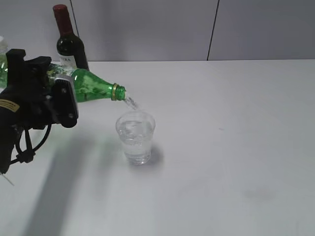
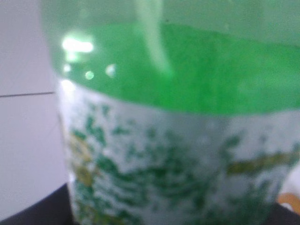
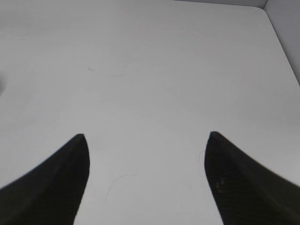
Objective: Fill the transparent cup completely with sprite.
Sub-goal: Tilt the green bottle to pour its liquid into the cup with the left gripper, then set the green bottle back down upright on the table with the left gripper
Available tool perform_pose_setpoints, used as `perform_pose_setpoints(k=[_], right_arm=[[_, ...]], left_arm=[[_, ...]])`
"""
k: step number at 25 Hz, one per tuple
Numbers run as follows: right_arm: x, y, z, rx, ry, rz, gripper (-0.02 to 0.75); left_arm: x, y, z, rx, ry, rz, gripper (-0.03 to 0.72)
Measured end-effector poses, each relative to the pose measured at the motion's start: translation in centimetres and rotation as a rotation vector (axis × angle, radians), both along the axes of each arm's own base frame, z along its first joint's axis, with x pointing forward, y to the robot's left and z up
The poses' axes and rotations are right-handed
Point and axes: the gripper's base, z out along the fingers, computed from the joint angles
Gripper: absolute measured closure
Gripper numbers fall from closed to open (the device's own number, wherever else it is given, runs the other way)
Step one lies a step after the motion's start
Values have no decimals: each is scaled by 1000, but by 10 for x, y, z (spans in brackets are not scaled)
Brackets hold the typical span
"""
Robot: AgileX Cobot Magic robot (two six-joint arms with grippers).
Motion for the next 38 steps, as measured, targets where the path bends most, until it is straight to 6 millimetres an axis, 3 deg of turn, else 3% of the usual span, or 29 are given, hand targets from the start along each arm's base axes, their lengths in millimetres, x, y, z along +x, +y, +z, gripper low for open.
perform_pose_setpoints(k=[8,19,28,38], right_arm=[[0,0,0,0,0,0,155],[0,0,0,0,0,0,155],[0,0,0,0,0,0,155],[0,0,0,0,0,0,155]], left_arm=[[0,-2,-1,-213,10,0,259],[0,-6,-2,-696,48,17,259],[7,-3,1,-1165,123,-74,259],[21,5,11,-1553,315,-226,259]])
